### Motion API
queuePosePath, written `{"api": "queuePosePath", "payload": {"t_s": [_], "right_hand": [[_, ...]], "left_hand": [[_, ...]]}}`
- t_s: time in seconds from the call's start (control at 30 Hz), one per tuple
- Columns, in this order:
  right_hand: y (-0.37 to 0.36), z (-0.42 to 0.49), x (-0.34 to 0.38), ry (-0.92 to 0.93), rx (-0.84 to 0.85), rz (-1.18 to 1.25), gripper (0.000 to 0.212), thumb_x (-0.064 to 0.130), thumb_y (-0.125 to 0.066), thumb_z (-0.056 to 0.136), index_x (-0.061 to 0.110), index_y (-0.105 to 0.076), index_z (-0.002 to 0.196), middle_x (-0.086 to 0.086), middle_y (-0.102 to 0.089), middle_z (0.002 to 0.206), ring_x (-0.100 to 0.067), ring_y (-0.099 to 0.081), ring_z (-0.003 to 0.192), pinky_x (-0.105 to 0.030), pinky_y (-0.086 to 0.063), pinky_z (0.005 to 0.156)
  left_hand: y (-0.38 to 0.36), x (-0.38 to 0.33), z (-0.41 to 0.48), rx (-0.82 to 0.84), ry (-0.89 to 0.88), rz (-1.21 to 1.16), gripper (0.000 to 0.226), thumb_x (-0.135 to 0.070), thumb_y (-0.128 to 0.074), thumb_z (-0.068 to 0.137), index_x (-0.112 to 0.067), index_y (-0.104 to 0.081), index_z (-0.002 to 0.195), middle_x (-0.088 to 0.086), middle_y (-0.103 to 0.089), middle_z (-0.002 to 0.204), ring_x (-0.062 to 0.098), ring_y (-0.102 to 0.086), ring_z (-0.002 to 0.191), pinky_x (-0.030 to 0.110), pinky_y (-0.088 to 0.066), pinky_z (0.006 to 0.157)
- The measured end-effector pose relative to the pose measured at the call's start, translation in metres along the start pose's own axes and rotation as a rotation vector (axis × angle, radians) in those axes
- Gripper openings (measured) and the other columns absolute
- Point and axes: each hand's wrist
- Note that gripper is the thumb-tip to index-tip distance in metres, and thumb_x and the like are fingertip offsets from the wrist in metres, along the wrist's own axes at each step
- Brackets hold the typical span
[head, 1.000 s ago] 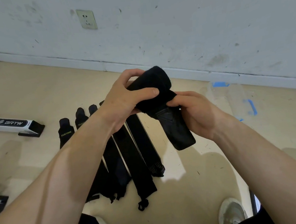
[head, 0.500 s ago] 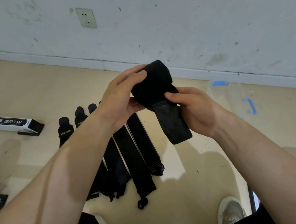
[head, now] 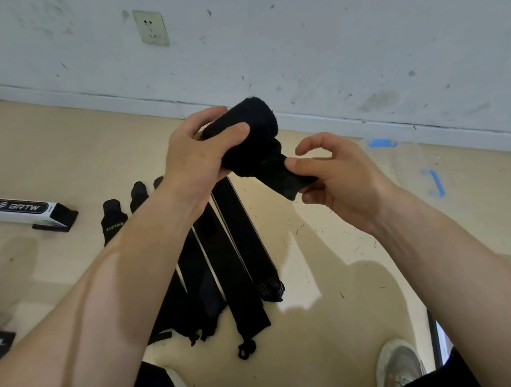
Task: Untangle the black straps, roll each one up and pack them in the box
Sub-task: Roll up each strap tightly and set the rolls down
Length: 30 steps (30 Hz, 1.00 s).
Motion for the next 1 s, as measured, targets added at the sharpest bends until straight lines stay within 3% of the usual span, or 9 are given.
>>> {"api": "queuePosePath", "payload": {"t_s": [0.1, 0.27, 0.37, 0.5, 0.6, 0.7, 0.83, 1.0], "right_hand": [[-0.001, 0.000, 0.002, 0.065, 0.016, 0.011, 0.002, 0.008, -0.068, 0.095, 0.009, -0.068, 0.092, -0.006, -0.065, 0.071, -0.015, -0.053, 0.052, -0.024, -0.049, 0.053], [0.001, 0.001, 0.001, 0.118, 0.031, 0.081, 0.013, 0.004, -0.060, 0.099, 0.005, -0.072, 0.096, -0.012, -0.068, 0.085, -0.015, -0.061, 0.061, -0.024, -0.053, 0.061], [0.003, 0.002, 0.003, 0.090, 0.028, 0.166, 0.023, -0.004, -0.050, 0.099, 0.000, -0.072, 0.094, -0.012, -0.068, 0.082, -0.018, -0.062, 0.061, -0.027, -0.055, 0.063], [0.008, 0.002, 0.007, 0.058, 0.088, 0.270, 0.042, -0.012, -0.031, 0.083, -0.004, -0.070, 0.097, -0.013, -0.065, 0.079, -0.021, -0.061, 0.065, -0.027, -0.056, 0.065], [0.006, 0.001, 0.003, 0.161, 0.096, 0.087, 0.031, -0.018, -0.049, 0.088, 0.003, -0.071, 0.096, -0.008, -0.068, 0.079, -0.021, -0.065, 0.072, -0.026, -0.057, 0.071], [0.006, 0.002, 0.002, 0.212, 0.021, -0.067, 0.013, -0.004, -0.070, 0.089, 0.008, -0.071, 0.094, -0.003, -0.067, 0.072, -0.017, -0.065, 0.065, -0.028, -0.057, 0.069], [0.007, 0.002, 0.006, 0.315, -0.126, -0.277, 0.004, 0.007, -0.071, 0.092, 0.010, -0.068, 0.091, 0.001, -0.054, 0.063, -0.009, -0.053, 0.049, -0.019, -0.046, 0.052], [0.009, 0.008, -0.001, 0.410, -0.225, -0.423, 0.008, 0.017, -0.074, 0.090, 0.019, -0.070, 0.084, 0.007, -0.027, 0.064, -0.008, -0.030, 0.057, -0.019, -0.029, 0.055]], "left_hand": [[-0.003, 0.005, -0.002, 0.011, -0.069, 0.142, 0.046, -0.017, -0.086, 0.082, -0.025, -0.069, 0.123, 0.005, -0.068, 0.120, 0.023, -0.072, 0.106, 0.041, -0.063, 0.088], [-0.010, 0.016, -0.006, 0.076, -0.114, 0.295, 0.043, -0.023, -0.086, 0.083, -0.030, -0.069, 0.121, 0.000, -0.067, 0.116, 0.017, -0.070, 0.105, 0.044, -0.062, 0.090], [-0.014, 0.020, -0.009, 0.130, -0.109, 0.290, 0.036, -0.018, -0.081, 0.088, -0.031, -0.071, 0.121, -0.006, -0.068, 0.115, 0.013, -0.068, 0.108, 0.042, -0.062, 0.090], [-0.017, 0.021, -0.009, 0.176, -0.061, 0.238, 0.032, -0.017, -0.074, 0.095, -0.029, -0.073, 0.125, -0.010, -0.071, 0.116, 0.013, -0.071, 0.110, 0.038, -0.062, 0.090], [-0.017, 0.020, -0.010, 0.200, -0.032, 0.216, 0.030, -0.018, -0.068, 0.099, -0.025, -0.072, 0.128, -0.007, -0.072, 0.121, 0.016, -0.072, 0.110, 0.035, -0.063, 0.086], [-0.017, 0.019, -0.013, 0.246, -0.034, 0.234, 0.031, -0.020, -0.064, 0.102, -0.022, -0.070, 0.132, -0.004, -0.071, 0.126, 0.015, -0.071, 0.112, 0.036, -0.062, 0.089], [-0.021, 0.018, -0.021, 0.352, -0.028, 0.202, 0.032, -0.020, -0.059, 0.104, -0.022, -0.067, 0.135, 0.000, -0.072, 0.126, 0.016, -0.072, 0.113, 0.037, -0.061, 0.092], [-0.020, 0.014, -0.023, 0.409, -0.035, 0.200, 0.028, -0.014, -0.063, 0.101, -0.026, -0.070, 0.126, 0.003, -0.074, 0.122, 0.020, -0.073, 0.110, 0.036, -0.061, 0.092]]}}
Point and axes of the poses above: each hand's wrist, its own z-axis towards the middle knuckle, its own y-axis out of the back of the hand, x = y × z
